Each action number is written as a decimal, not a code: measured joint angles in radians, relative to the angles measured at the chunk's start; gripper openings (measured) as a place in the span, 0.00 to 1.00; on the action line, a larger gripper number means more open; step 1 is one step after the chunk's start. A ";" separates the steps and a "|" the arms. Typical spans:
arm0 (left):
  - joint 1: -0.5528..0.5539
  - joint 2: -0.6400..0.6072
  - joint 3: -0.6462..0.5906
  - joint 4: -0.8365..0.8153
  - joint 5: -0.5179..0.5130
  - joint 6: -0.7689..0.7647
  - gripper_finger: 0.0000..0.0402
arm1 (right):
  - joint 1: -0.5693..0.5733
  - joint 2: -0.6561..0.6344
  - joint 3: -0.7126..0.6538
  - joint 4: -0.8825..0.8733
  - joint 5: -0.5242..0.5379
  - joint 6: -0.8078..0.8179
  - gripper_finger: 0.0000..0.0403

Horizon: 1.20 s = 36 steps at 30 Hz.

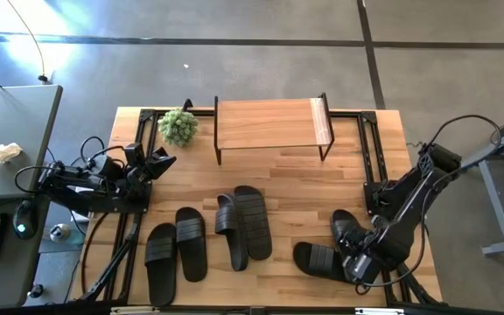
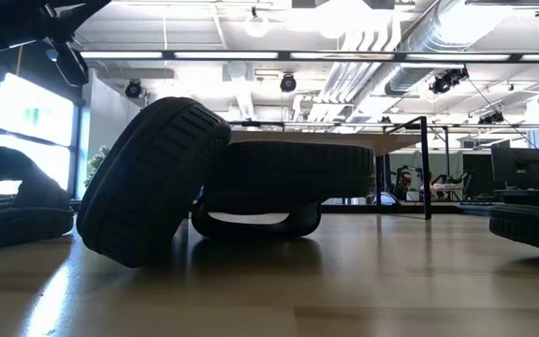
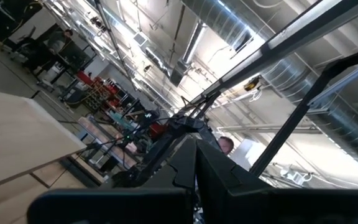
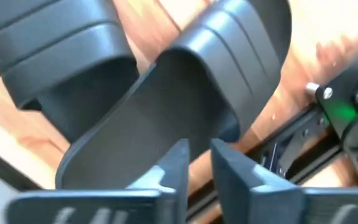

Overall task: Pick and place slides into the shelf
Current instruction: Put the black slipper under the shelf

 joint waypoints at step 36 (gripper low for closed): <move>0.000 0.000 0.000 -0.117 0.020 -0.011 0.00 | 0.028 0.215 -0.089 -0.064 0.074 -0.082 0.52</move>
